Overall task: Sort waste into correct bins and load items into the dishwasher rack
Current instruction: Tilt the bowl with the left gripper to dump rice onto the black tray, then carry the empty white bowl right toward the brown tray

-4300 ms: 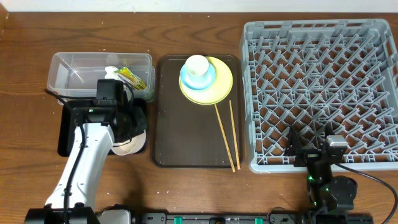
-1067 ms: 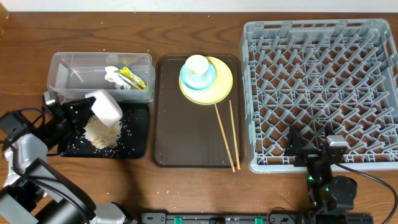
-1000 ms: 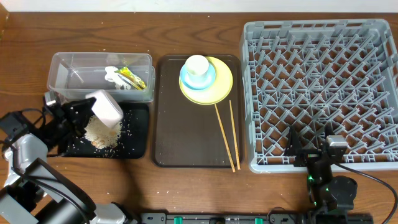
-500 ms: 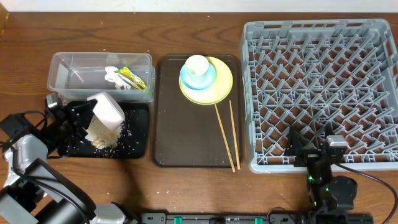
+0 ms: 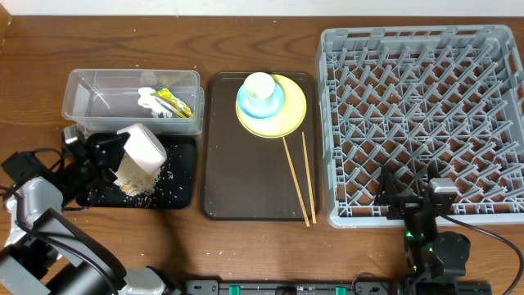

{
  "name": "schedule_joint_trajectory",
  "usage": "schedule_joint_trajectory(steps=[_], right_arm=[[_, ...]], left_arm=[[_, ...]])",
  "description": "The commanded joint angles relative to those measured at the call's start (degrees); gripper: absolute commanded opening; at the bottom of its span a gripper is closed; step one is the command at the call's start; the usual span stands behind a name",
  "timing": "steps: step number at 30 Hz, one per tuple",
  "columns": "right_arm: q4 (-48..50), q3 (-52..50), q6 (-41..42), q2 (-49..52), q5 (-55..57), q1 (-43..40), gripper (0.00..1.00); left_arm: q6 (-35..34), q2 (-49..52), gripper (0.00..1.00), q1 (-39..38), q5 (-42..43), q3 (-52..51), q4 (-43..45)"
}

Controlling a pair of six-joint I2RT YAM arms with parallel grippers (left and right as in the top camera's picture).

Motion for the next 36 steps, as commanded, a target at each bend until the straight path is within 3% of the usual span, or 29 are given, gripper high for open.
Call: schedule_joint_trajectory(steps=[1,9,16,25,31,36], right_arm=[[-0.2,-0.1,-0.9,0.0,0.1,-0.6,0.99],[-0.2,-0.1,-0.9,0.0,0.1,-0.6,0.99],[-0.2,-0.1,-0.9,0.0,0.1,-0.6,0.99],[-0.2,-0.1,-0.9,0.0,0.1,-0.6,0.99],[-0.2,-0.1,-0.9,0.0,0.1,-0.6,0.99],[-0.2,-0.1,-0.9,0.0,0.1,-0.6,0.99]], left_arm=[[1.4,-1.0,0.06,0.3,1.4,0.2,-0.2],[-3.5,-8.2,0.06,-1.6,-13.8,0.6,-0.2],[-7.4,-20.5,0.06,-11.5,-29.6,2.2,-0.2],[-8.5,-29.2,0.06,-41.3,-60.0,2.2,-3.0],[-9.4,-25.8,0.06,-62.1,-78.8,2.2,-2.9],[-10.7,-19.0,0.06,-73.5,-87.2,2.2,-1.8]])
